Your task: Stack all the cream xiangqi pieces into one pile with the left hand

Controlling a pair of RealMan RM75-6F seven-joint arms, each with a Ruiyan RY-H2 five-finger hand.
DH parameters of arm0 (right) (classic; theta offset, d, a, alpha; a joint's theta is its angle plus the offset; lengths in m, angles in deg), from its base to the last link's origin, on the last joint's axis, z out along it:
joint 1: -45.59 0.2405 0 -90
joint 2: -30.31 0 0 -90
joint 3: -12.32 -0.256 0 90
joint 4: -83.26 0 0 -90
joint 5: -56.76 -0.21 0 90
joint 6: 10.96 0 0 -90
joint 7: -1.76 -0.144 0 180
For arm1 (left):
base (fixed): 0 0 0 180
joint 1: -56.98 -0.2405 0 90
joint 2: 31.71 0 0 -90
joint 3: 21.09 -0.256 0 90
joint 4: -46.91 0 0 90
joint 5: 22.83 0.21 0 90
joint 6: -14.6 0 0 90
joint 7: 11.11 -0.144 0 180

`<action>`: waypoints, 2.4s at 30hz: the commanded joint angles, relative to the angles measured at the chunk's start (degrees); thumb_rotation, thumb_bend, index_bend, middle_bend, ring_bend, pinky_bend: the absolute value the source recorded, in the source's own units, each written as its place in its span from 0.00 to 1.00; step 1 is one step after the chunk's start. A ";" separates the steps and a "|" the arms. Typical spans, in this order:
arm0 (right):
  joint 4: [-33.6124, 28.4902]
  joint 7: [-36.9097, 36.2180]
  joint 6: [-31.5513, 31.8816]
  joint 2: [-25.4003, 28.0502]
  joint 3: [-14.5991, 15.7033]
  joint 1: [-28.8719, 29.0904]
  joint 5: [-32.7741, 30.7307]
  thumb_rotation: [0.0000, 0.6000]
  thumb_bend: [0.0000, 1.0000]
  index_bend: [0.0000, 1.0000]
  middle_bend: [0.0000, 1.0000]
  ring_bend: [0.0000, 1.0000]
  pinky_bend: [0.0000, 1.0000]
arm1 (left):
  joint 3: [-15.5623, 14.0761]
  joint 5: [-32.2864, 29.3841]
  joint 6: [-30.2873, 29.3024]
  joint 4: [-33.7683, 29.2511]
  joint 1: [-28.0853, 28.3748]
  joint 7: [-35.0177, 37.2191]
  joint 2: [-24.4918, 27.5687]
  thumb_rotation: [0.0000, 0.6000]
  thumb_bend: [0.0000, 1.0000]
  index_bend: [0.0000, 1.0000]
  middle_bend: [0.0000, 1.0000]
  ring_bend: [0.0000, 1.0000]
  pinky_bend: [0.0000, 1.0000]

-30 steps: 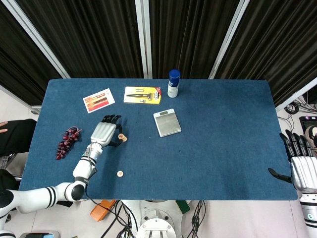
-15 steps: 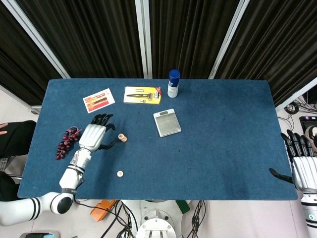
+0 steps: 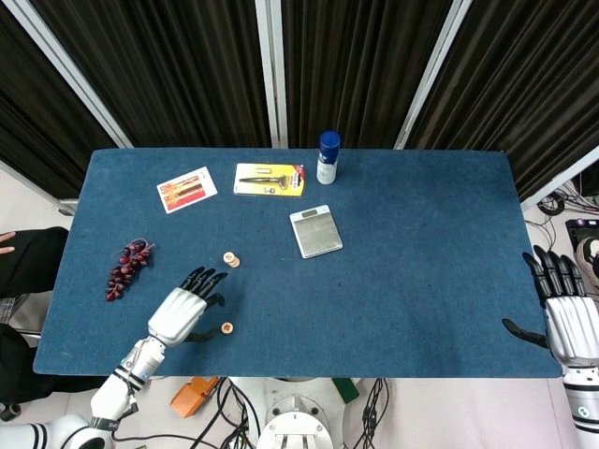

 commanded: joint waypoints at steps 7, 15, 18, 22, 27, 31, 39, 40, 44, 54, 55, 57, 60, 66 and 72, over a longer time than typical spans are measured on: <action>-0.33 0.15 0.78 0.35 0.19 -0.51 0.31 1.00 0.10 0.00 0.00 0.00 0.05 | -0.50 1.14 0.31 3.74 -2.52 -4.63 -4.71 0.85 0.22 0.40 0.02 0.00 0.00; -0.24 0.08 0.95 0.21 0.37 -0.63 0.65 1.00 0.10 0.00 0.00 0.00 0.05 | 0.75 -0.89 2.62 5.38 -3.20 -6.18 -6.51 0.83 0.26 0.41 0.00 0.00 0.00; -0.20 0.04 1.10 0.24 0.37 -0.75 0.62 1.00 0.10 0.00 0.00 0.00 0.05 | 1.12 -1.34 3.31 5.76 -3.33 -6.09 -6.83 0.83 0.27 0.42 0.00 0.00 0.00; -0.09 -0.08 1.12 0.23 0.41 -0.80 0.65 1.00 0.10 0.00 0.00 0.00 0.05 | 1.52 -1.58 3.85 6.17 -3.48 -6.13 -7.17 0.83 0.28 0.43 0.00 0.00 0.00; 0.01 -0.15 1.03 0.20 0.38 -0.80 0.56 1.00 0.10 0.00 0.00 0.00 0.05 | 2.17 -1.97 4.47 6.57 -3.56 -6.14 -7.49 0.83 0.28 0.44 0.00 0.00 0.00; 0.05 -0.21 0.98 0.20 0.38 -0.80 0.51 1.00 0.10 0.00 0.00 0.00 0.05 | 2.62 -1.97 4.78 6.71 -3.52 -6.38 -7.76 0.83 0.28 0.45 0.00 0.00 0.00; 0.10 -0.19 1.00 0.19 0.35 -0.87 0.44 1.00 0.10 0.00 0.00 0.00 0.05 | 3.34 -2.67 6.33 6.61 -3.13 -7.24 -8.15 0.84 0.29 0.45 0.00 0.00 0.00; 0.11 -0.19 0.97 0.18 0.35 -0.86 0.41 1.00 0.10 0.00 0.00 0.00 0.05 | 3.40 -2.72 6.47 6.60 -3.09 -7.32 -8.20 0.84 0.29 0.46 0.00 0.00 0.00; 0.15 -0.23 0.91 0.16 0.34 -0.86 0.36 1.00 0.10 0.00 0.00 0.00 0.05 | 3.61 -2.85 6.82 6.65 -3.02 -7.50 -8.37 0.85 0.31 0.47 0.00 0.00 0.00; 0.06 -0.11 0.83 0.21 0.30 -0.85 0.32 1.00 0.10 0.00 0.00 0.00 0.05 | 3.64 -2.74 6.94 6.74 -3.26 -7.59 -8.12 0.88 0.32 0.47 0.00 0.00 0.00; 0.05 -0.10 0.84 0.20 0.31 -0.85 0.33 1.00 0.10 0.00 0.00 0.00 0.05 | 3.64 -2.70 6.92 6.69 -3.28 -7.56 -8.07 0.88 0.32 0.47 0.00 0.00 0.00; 0.03 -0.07 0.89 0.18 0.30 -0.86 0.39 1.00 0.10 0.00 0.00 0.00 0.05 | 3.70 -2.67 6.97 6.62 -3.29 -7.35 -8.01 0.90 0.32 0.48 0.00 0.00 0.00; -0.03 -0.02 0.93 0.23 0.32 -0.88 0.45 1.00 0.10 0.00 0.00 0.00 0.05 | 3.88 -2.45 6.93 6.72 -3.22 -7.03 -7.96 0.94 0.34 0.51 0.00 0.00 0.00; -0.25 0.22 1.18 0.47 0.29 -0.94 0.65 1.00 0.10 0.00 0.00 0.00 0.05 | 4.92 -2.10 7.21 5.00 -2.37 -6.36 -6.26 0.96 0.36 0.53 0.00 0.00 0.00; -0.24 0.34 1.12 0.45 0.28 -0.92 0.65 1.00 0.10 0.00 0.00 0.00 0.05 | 9.15 -3.58 7.94 0.51 -0.06 -4.44 -2.18 0.96 0.37 0.53 0.00 0.00 0.00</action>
